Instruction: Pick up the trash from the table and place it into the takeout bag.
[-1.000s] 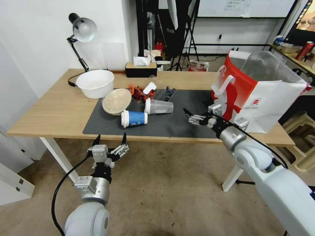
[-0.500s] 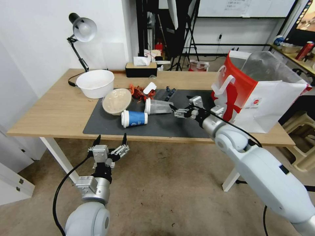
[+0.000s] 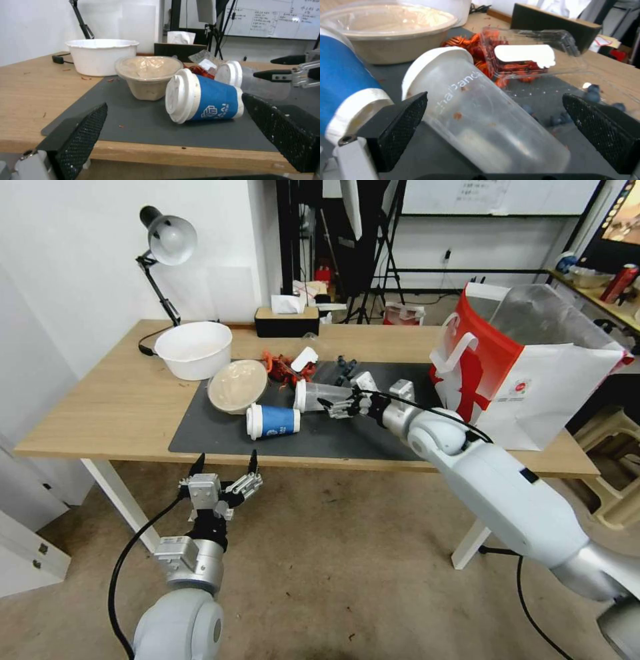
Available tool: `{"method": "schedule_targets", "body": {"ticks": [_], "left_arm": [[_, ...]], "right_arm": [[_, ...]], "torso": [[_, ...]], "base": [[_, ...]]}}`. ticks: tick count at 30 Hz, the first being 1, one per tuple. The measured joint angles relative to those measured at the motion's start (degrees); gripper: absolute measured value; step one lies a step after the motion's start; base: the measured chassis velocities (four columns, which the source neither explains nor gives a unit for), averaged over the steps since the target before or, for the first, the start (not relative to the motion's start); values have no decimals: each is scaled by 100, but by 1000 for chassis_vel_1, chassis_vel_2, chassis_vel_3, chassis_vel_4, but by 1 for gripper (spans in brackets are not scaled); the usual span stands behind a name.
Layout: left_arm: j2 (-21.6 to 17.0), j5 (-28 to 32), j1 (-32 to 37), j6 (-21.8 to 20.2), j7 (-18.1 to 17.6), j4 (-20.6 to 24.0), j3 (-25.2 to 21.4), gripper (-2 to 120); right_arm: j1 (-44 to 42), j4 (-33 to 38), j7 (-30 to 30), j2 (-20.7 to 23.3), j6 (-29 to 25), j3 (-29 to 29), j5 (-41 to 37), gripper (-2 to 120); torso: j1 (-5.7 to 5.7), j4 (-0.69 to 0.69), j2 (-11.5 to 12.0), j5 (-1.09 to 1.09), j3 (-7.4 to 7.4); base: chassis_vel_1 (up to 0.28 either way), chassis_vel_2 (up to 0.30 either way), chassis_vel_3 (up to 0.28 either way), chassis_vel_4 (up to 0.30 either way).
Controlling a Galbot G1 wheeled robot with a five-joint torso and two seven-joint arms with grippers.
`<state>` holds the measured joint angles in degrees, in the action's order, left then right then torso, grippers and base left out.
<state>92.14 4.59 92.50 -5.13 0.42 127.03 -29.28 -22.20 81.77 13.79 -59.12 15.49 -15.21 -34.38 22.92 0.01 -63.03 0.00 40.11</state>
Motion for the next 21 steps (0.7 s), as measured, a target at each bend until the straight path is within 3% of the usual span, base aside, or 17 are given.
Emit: {"method": "schedule_targets", "body": {"ticks": [21], "left_arm": [[0,-16,50,34,-7,46,23,100]], "right_arm": [[524,-654,904,43,-53,-474,-6,99]], "torso": [[0,-1,0,0,-1]], "base": [[0,0,0,0]]}}
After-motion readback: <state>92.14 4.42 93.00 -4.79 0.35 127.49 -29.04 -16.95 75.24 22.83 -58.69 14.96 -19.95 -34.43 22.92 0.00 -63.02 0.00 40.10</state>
